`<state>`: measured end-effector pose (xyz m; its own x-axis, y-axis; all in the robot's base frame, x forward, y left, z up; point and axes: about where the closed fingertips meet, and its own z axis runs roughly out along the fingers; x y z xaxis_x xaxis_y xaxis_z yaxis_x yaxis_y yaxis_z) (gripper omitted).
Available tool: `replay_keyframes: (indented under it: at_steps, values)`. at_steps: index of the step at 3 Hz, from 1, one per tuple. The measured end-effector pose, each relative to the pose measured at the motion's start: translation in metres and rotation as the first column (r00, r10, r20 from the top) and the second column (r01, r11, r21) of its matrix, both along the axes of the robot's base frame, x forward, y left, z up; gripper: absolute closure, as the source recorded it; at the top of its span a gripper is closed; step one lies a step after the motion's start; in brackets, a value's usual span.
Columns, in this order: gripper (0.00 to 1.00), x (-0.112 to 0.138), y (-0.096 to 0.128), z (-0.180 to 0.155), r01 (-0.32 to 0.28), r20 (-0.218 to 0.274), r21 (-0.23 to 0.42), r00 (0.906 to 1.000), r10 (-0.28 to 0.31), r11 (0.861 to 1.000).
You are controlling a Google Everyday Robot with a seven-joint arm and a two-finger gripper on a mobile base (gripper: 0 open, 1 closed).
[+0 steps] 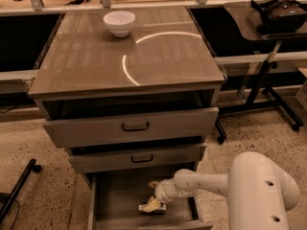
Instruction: Place redbull can into bottom drawer
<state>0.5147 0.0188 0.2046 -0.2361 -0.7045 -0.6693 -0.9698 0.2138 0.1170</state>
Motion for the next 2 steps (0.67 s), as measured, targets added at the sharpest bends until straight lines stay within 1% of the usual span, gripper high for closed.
replay_keyframes:
  at_steps: [1,2]
  values:
    - [0.0,0.002,-0.005,0.005,-0.004,-0.007,0.013,1.0,0.004,1.0]
    - [0.0,-0.019,0.0,-0.043,-0.136,-0.067,-0.001,0.9885,0.136,0.991]
